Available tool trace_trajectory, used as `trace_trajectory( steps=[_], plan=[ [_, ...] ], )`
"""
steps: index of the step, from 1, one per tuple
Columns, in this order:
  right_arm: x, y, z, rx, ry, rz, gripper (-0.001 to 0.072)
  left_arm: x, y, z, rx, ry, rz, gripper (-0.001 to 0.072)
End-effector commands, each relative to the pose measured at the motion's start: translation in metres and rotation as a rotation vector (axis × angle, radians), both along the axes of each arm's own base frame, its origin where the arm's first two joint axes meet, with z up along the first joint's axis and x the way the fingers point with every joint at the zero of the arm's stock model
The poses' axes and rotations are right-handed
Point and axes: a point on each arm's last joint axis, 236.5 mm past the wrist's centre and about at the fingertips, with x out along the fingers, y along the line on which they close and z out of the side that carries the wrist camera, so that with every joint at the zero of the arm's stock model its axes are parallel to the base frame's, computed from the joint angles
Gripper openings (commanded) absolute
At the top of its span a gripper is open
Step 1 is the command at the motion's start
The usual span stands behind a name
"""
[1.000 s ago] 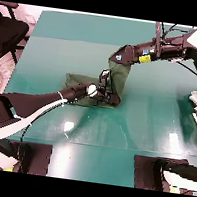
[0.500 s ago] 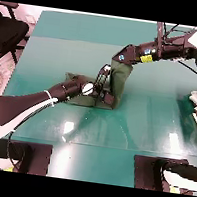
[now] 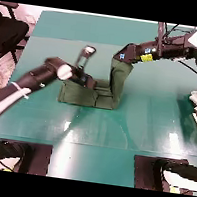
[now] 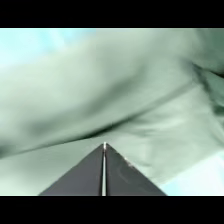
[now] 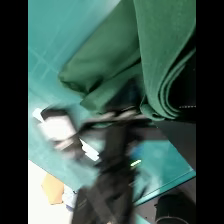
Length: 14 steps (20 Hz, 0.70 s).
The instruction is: Fold the shirts.
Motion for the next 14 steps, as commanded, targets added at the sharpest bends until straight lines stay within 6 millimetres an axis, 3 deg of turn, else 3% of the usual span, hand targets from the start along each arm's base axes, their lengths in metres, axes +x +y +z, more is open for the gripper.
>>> trace_trajectory(
  steps=[1,4,7,9,14],
  plan=[
    [-0.004,0.025,-0.015,0.005,0.038,0.029,0.0023,0.027,0.075,0.045,0.001,-0.094,0.121,0.0026],
    [-0.011,0.06,-0.052,-0.014,0.125,0.069,0.0023,0.033,0.14,0.08,0.012,-0.155,0.232,0.0027],
    [-0.012,0.096,-0.087,-0.02,0.169,0.074,0.0023,0.027,0.178,0.094,0.049,-0.173,0.273,0.0027],
    [-0.007,0.12,-0.105,-0.011,0.158,0.055,0.0023,0.024,0.188,0.094,0.057,-0.163,0.286,0.0028],
    [-0.01,0.165,-0.142,-0.017,0.197,0.06,0.0023,0.024,0.187,0.094,0.056,-0.166,0.281,0.0029]
  ],
)
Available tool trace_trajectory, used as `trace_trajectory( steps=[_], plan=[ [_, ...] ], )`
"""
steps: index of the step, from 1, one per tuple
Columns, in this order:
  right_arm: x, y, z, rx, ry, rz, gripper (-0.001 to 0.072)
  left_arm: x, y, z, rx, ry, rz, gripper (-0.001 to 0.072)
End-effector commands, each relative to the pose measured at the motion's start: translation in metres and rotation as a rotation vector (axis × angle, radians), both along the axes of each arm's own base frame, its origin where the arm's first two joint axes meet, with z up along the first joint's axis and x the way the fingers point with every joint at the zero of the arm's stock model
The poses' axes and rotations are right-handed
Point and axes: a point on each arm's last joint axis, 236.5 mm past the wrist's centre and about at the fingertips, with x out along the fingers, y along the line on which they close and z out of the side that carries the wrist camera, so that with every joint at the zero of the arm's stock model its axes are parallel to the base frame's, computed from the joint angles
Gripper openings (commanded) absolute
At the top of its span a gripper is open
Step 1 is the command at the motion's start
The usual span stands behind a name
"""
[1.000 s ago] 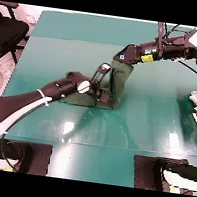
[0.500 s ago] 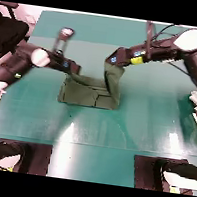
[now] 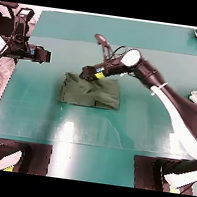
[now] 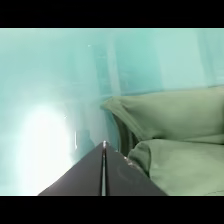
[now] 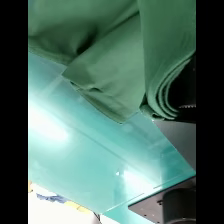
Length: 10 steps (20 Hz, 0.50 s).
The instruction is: Fold the shirts.
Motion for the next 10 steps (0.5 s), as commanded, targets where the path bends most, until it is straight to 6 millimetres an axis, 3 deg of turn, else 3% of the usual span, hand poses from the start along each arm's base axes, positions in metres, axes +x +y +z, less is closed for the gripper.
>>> trace_trajectory(
  steps=[1,4,5,6,7,8,10],
  plan=[
    [0.003,0.036,-0.022,0.009,0.004,-0.006,0.0023,-0.001,0.005,0.002,0.004,-0.002,0.004,0.0029],
    [0.008,0.058,-0.026,0.022,-0.003,0.019,0.0025,-0.001,0.005,0.002,0.005,-0.002,0.004,0.0029],
    [0.01,0.063,-0.028,0.023,0.005,0.027,0.0058,-0.001,0.005,0.002,0.005,-0.001,0.004,0.0029],
    [0.009,0.066,-0.029,0.023,0.026,0.032,0.0253,-0.002,0.005,0.002,0.005,0.0,0.004,0.0029],
    [0.009,0.068,-0.03,0.023,0.048,0.033,0.0495,-0.002,0.005,0.002,0.004,0.001,0.003,0.0029],
    [0.009,0.069,-0.027,0.026,0.051,0.037,0.0588,-0.003,0.004,0.001,0.001,0.005,0.002,0.0029],
    [0.012,0.072,-0.015,0.044,0.027,0.038,0.0589,-0.003,0.004,0.001,0.002,0.006,0.002,0.0029]
  ],
)
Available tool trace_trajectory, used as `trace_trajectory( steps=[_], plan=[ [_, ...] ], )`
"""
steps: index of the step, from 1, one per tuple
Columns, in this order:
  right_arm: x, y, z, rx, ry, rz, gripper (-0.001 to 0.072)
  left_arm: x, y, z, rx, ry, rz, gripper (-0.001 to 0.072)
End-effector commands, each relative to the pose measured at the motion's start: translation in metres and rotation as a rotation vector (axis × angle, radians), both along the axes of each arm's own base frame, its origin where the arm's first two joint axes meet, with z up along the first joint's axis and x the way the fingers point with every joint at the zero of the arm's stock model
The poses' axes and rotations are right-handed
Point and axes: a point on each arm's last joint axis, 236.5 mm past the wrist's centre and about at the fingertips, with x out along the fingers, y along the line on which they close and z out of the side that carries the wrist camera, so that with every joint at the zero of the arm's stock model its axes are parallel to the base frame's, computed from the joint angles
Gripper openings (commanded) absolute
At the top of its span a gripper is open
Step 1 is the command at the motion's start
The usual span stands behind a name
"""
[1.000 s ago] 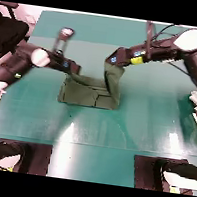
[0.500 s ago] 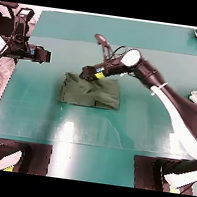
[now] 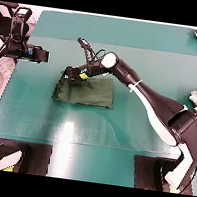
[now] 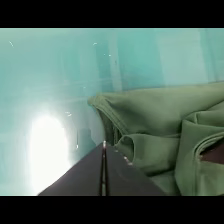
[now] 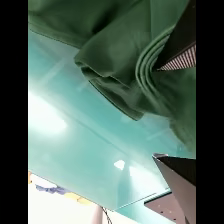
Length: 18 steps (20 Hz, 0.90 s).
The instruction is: Fold the shirts.
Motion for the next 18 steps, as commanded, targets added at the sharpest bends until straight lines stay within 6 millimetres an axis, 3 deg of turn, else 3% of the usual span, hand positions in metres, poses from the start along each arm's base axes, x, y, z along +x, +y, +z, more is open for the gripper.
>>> trace_trajectory(
  steps=[1,4,6,8,10,11,14,16,18],
  plan=[
    [0.006,0.007,0.017,0.027,-0.019,0.001,0.0589,-0.001,0.0,0.0,0.0,0.004,-0.002,0.0029],
    [0.025,-0.006,0.065,0.087,-0.097,-0.037,0.0665,-0.004,0.0,-0.003,0.02,0.017,-0.022,0.0029],
    [0.036,-0.025,0.1,0.119,-0.15,-0.064,0.0673,-0.004,0.0,-0.003,0.019,0.016,-0.021,0.0029],
    [0.054,-0.057,0.135,0.128,-0.23,-0.117,0.0689,-0.004,0.0,-0.003,0.018,0.016,-0.021,0.0029],
    [0.07,-0.102,0.157,0.066,-0.308,-0.168,0.0689,-0.005,0.0,-0.004,0.02,0.023,-0.023,0.0029],
    [0.072,-0.132,0.157,0.004,-0.281,-0.195,0.0689,-0.007,0.0,-0.006,0.021,0.033,-0.024,0.0029],
    [0.059,-0.237,0.125,-0.26,-0.125,-0.249,0.0691,-0.009,0.0,-0.008,0.023,0.045,-0.026,0.0029],
    [0.043,-0.286,0.108,-0.311,-0.041,-0.265,0.0691,-0.011,0.0,-0.009,0.024,0.055,-0.028,0.003],
    [0.025,-0.321,0.08,-0.307,0.052,-0.304,0.0691,-0.011,-0.001,-0.009,0.02,0.057,-0.029,0.003]
  ],
)
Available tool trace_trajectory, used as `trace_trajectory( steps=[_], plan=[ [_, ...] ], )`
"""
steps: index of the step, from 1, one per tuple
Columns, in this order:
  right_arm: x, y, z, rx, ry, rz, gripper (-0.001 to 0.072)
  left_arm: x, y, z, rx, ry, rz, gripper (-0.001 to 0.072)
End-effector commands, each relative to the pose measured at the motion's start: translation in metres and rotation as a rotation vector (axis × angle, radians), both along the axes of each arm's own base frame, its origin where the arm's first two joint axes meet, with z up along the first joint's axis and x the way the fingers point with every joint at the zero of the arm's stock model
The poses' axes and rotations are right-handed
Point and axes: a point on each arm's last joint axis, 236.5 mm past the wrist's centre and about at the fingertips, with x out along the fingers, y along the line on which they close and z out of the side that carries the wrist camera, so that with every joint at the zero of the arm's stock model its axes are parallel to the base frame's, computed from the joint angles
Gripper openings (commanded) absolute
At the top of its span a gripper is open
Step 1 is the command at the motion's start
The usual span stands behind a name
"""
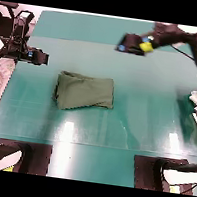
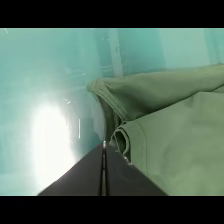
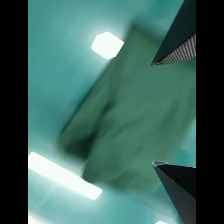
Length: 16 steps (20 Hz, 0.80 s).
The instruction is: Fold the shirts.
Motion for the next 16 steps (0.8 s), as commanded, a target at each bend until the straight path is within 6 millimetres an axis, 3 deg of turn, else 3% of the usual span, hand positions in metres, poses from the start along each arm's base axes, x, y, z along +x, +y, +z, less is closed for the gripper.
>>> trace_trajectory(
  steps=[1,4,7,12,16],
  plan=[
    [-0.039,-0.072,-0.048,-0.036,0.169,-0.086,0.069,-0.002,-0.001,-0.001,-0.005,0.011,-0.002,0.003],
    [-0.064,-0.084,-0.115,0.027,0.268,-0.181,0.069,-0.009,-0.008,-0.004,-0.037,0.044,-0.012,0.0031],
    [-0.085,-0.067,-0.167,0.098,0.346,-0.17,0.069,-0.01,-0.01,-0.005,-0.042,0.051,-0.014,0.0031],
    [-0.084,-0.029,-0.214,0.097,0.383,-0.088,0.069,-0.01,-0.01,-0.005,-0.043,0.05,-0.014,0.0031],
    [-0.077,0.018,-0.232,0.071,0.395,0.031,0.0689,-0.012,-0.01,-0.006,-0.043,0.059,-0.016,0.0031]
  ],
)
